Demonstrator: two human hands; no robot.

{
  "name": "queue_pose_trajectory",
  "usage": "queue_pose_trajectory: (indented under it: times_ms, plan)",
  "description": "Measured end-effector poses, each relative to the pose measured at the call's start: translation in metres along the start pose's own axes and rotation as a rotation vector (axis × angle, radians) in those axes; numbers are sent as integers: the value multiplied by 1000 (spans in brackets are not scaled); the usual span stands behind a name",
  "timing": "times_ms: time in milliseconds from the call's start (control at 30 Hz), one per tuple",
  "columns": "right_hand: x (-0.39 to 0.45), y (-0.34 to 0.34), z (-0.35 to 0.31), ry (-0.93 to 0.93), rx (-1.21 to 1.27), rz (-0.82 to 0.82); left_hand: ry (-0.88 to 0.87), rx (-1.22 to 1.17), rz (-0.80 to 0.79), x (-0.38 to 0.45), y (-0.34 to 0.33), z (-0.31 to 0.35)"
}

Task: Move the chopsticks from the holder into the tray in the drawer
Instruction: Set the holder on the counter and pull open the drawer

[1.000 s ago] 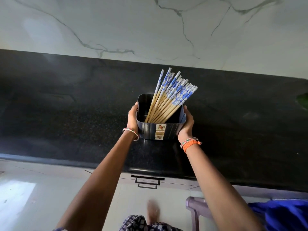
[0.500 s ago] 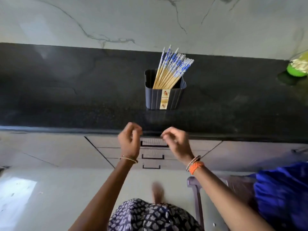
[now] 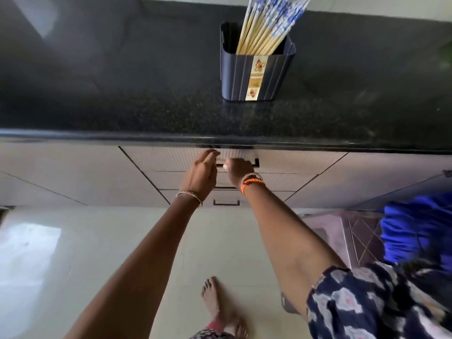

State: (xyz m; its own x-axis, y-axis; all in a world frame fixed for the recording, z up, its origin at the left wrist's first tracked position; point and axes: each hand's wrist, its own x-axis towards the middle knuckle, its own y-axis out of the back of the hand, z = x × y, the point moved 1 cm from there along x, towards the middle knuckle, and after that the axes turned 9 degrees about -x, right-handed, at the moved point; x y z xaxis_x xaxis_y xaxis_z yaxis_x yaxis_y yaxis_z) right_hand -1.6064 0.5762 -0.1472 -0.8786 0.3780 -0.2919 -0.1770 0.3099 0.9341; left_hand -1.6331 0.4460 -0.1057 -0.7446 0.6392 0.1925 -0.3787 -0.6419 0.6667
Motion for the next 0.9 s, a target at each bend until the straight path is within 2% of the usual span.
queue_pose_trajectory:
  times_ms: [167,300,467,533,633,667,700,800,833,900]
  plan:
    - [-24,-5,-3,-54,51,47,5,117,22,-14,0,14]
    - [-49,-12,-7,-70,105,46,14,292,-68,-26,2,17]
    - [-110,-13,-14,-57,98,-26,211,229,-87,-37,13,29]
    - [-145,-4,-19,-24,71,184,263,208,-188,-44,19,34]
    - [-196,26,-17,107,117,648,299,161,-277,-74,24,40]
    - [-207,35,-13,148,124,688,289,169,-278,-89,25,43]
    - [-213,40,-6,148,151,610,279,175,-273,-102,25,45]
    - [-235,37,8,40,197,25,274,162,-268,-144,25,56]
    - [-243,32,10,31,168,-70,281,152,-273,-156,25,59]
    - [-258,29,11,32,157,-142,295,129,-289,-179,26,64]
